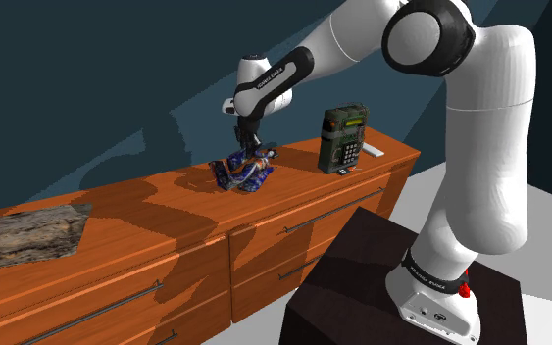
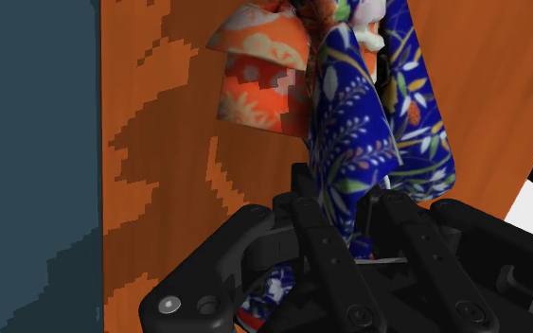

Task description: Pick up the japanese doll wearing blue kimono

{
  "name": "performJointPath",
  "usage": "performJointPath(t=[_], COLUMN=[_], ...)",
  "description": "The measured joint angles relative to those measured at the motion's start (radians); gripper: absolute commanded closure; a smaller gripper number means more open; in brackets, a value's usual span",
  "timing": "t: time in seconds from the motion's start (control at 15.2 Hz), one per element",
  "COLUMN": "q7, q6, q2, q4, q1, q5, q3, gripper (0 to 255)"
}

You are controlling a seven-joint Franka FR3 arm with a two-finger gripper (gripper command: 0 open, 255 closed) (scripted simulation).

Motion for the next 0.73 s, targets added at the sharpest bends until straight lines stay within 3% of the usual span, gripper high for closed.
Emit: performJointPath(t=[0.73], q7=[0.006], q6=[-0.067], q2=[-0.043], q4=[0.021], q1=[0.006], q5=[-0.011], q3=[-0.005], gripper=[255])
